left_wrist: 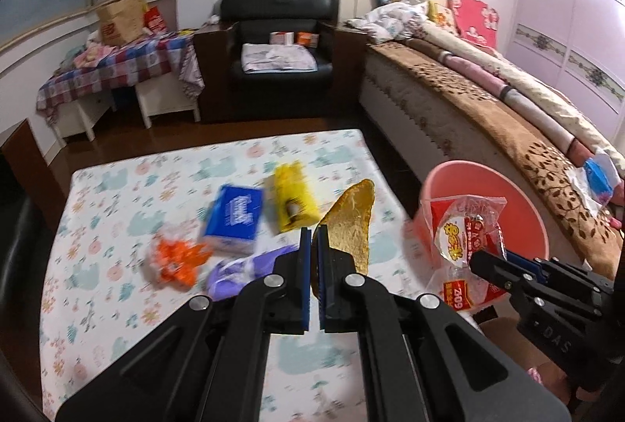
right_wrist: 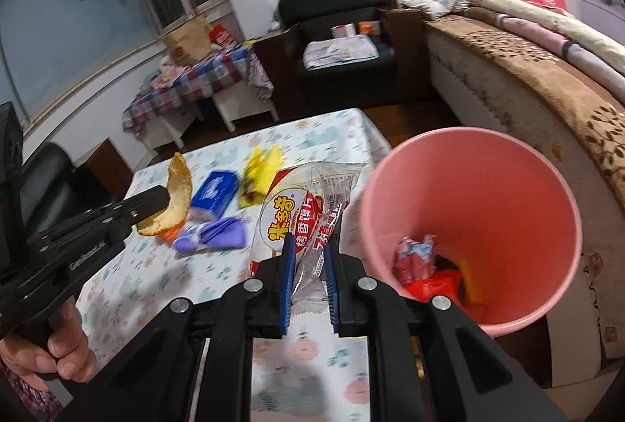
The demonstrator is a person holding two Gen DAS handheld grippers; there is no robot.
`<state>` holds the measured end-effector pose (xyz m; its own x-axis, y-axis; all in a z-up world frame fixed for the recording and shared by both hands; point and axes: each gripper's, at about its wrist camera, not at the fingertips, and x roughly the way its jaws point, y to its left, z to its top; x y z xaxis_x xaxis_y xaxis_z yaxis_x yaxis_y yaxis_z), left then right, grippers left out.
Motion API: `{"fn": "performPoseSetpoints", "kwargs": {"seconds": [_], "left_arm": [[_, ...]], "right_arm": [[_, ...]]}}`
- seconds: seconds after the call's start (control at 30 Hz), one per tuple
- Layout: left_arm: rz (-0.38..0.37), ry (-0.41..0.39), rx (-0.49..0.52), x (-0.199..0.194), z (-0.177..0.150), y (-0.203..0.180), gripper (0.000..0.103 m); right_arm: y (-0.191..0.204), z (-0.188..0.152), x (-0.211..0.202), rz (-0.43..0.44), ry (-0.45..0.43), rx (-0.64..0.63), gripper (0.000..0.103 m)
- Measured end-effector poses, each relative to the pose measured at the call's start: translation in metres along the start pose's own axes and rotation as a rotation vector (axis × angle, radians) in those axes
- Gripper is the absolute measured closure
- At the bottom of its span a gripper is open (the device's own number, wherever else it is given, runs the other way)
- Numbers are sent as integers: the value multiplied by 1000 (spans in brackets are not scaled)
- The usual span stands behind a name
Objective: Collect trash
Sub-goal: 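Carry the chip shard and snack wrapper over the pink bucket, then open both tools to drop the shard and wrapper into the bucket, then withdraw both open tools from the bucket back over the table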
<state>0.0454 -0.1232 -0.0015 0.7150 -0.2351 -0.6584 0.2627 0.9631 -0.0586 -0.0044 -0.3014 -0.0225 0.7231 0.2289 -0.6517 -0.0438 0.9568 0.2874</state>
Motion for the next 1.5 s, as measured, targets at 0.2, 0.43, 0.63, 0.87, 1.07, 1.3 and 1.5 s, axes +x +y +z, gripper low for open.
{"fn": "performPoseSetpoints", "kwargs": {"seconds": [0.2, 0.43, 0.63, 0.87, 1.07, 1.3, 1.5], "left_arm": [[-128, -1, 13, 11, 12, -36, 101], [-241, 39, 34, 32, 15, -77, 101], [-289, 74, 62, 51, 12, -106, 101], [-292, 92, 87, 66, 4, -123, 101], [-286, 115, 87, 78, 5, -126, 98], [-318, 83, 63, 65, 13, -123, 68], [-308, 46, 83, 46, 15, -117, 68]], "right_arm": [[-43, 10, -7, -91, -28, 49, 89], [-91, 12, -6, -180, -23, 116, 89], [-114, 9, -1, -203, -15, 153, 89], [-127, 5, 7, -220, 6, 165, 89], [-130, 2, 12, -228, 15, 168, 86], [-125, 6, 6, -247, -6, 141, 57], [-116, 4, -4, -246, -30, 143, 50]]}}
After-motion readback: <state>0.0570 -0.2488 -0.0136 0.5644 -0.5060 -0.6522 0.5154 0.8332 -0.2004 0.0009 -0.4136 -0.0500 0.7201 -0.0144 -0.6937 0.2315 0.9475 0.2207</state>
